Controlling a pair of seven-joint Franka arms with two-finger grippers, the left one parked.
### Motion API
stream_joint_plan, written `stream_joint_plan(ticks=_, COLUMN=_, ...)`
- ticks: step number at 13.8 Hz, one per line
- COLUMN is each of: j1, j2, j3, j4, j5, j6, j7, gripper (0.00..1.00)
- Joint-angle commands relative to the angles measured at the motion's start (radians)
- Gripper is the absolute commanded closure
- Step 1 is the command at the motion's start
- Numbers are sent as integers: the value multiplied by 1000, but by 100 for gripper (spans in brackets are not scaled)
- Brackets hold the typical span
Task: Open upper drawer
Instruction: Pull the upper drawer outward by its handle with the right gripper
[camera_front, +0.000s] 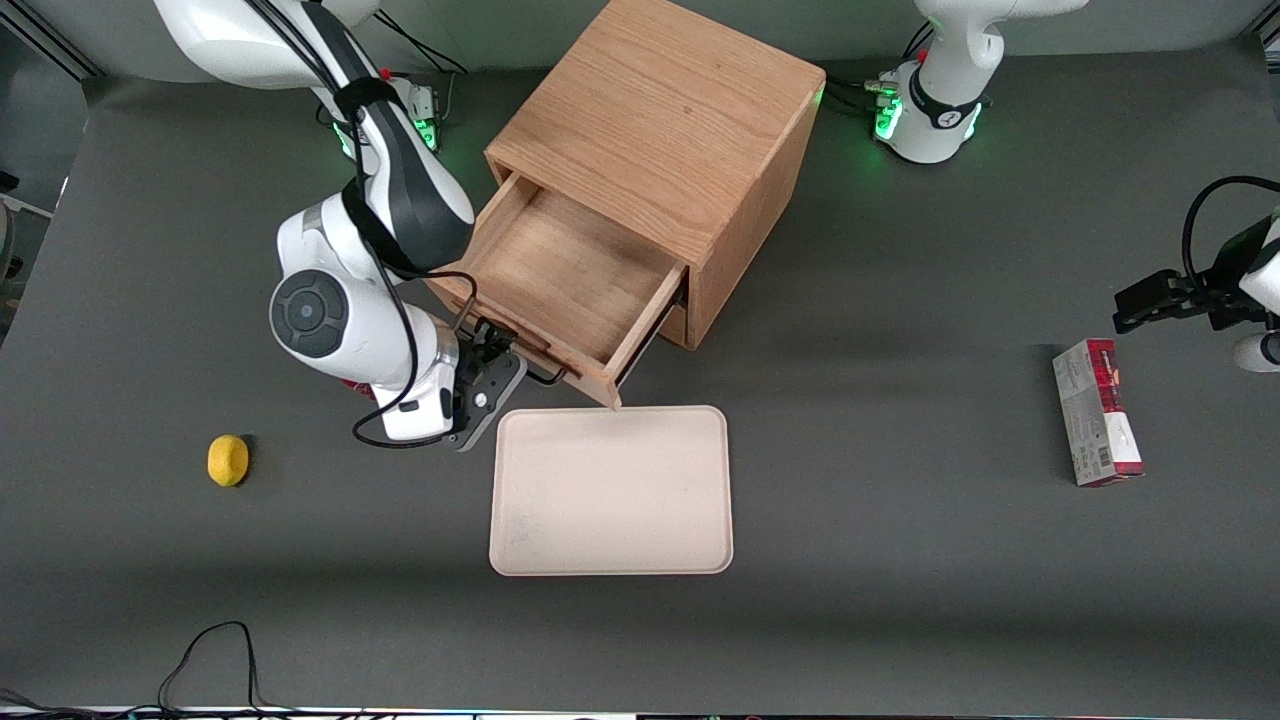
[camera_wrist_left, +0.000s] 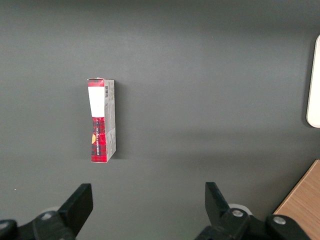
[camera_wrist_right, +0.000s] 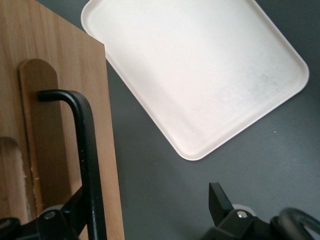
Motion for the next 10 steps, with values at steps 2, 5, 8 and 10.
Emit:
stream_joint_plan(ticks=2, j1=-15, j2=38, j3=0, j4=57, j5=-22, j6=-22, j7=-23, gripper=0)
stream_joint_plan(ticks=5, j1=-24, j2=53, j3=-2, j4=77, j5=-26, j6=-21, j7=-23, gripper=0)
stream_joint_plan(ticks=8, j1=-50, j2=78, j3=-2, j4=110, j5=-37, j6=-21, j7=-23, gripper=0)
stream_joint_plan(ticks=10, j1=-57, j2=91, j3=-2, j4=130, j5=-37, j6=-21, j7=-23, gripper=0)
